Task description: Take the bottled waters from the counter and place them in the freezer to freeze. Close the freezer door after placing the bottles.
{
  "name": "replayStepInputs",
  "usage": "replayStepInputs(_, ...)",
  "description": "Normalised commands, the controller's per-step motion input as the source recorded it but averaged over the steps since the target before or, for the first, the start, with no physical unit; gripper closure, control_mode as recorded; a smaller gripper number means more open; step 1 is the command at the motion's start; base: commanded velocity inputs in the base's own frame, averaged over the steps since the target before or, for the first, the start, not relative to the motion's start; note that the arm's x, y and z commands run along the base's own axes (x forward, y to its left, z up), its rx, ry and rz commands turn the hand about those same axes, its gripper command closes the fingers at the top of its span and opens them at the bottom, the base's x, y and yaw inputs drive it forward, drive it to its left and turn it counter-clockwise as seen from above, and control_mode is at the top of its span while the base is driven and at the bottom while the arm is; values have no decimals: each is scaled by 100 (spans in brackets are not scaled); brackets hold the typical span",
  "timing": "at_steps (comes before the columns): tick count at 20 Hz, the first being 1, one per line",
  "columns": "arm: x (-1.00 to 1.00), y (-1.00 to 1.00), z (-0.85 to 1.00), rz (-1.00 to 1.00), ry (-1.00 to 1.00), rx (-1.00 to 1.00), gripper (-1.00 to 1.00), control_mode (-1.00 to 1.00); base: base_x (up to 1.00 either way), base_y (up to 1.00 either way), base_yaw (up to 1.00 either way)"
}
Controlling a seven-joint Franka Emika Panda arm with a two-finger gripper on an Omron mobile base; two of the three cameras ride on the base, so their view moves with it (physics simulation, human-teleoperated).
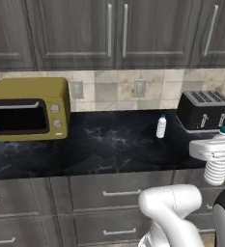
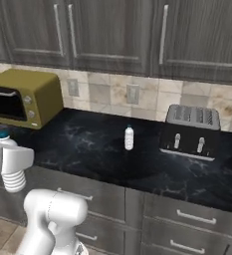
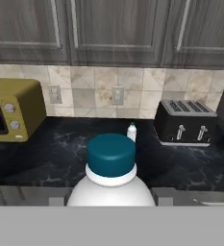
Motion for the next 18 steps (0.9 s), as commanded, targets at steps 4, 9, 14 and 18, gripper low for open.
replayStepInputs(4,0,0,0,0,0,0,100,100,-15,63,54)
replayStepInputs(9,0,0,0,0,0,0,100,100,-7,79,64)
replayStepInputs(14,0,0,0,0,0,0,100,100,0,75,68)
replayStepInputs(18,0,0,0,0,0,0,100,100,0,57,67)
